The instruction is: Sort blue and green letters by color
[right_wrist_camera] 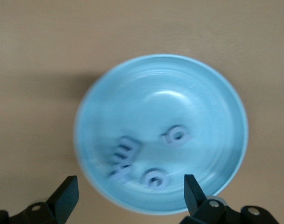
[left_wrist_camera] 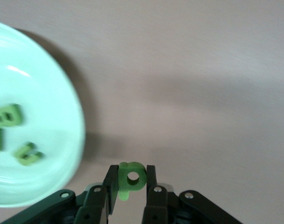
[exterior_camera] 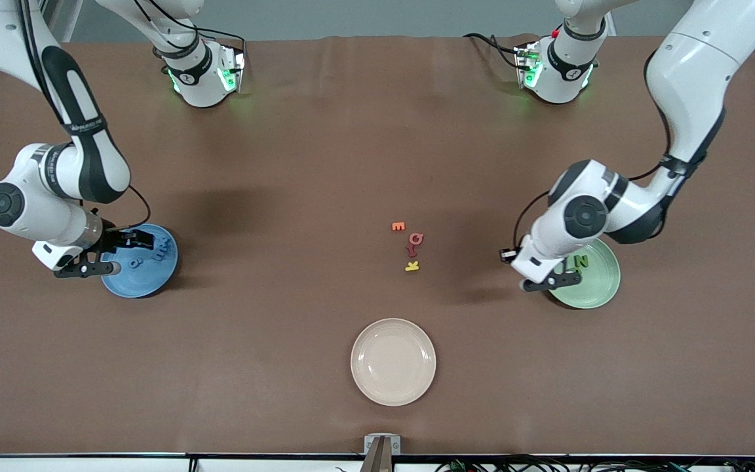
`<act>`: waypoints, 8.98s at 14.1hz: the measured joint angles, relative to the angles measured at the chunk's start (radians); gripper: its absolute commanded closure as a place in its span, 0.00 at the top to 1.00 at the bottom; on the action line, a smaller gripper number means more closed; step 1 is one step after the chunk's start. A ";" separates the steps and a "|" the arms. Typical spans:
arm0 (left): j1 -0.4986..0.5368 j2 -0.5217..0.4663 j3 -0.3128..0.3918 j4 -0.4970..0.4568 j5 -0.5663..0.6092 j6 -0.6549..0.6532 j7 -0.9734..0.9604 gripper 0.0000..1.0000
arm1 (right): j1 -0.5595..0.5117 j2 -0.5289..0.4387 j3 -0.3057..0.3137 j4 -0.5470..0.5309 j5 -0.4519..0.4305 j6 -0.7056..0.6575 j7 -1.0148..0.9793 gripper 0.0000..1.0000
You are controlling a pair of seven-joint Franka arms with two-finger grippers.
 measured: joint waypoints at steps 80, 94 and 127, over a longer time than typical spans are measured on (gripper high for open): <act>0.078 -0.532 0.391 0.374 -0.514 -0.530 0.834 0.99 | 0.131 -0.398 -0.097 0.504 0.039 -0.876 0.051 1.00; -0.448 -0.591 0.922 0.305 -0.515 -0.568 0.835 0.99 | 0.148 -0.398 -0.096 0.506 0.017 -0.856 0.039 1.00; -0.433 -0.667 0.798 0.332 -0.515 -0.659 0.701 0.99 | 0.151 -0.398 -0.096 0.505 0.017 -0.855 0.039 1.00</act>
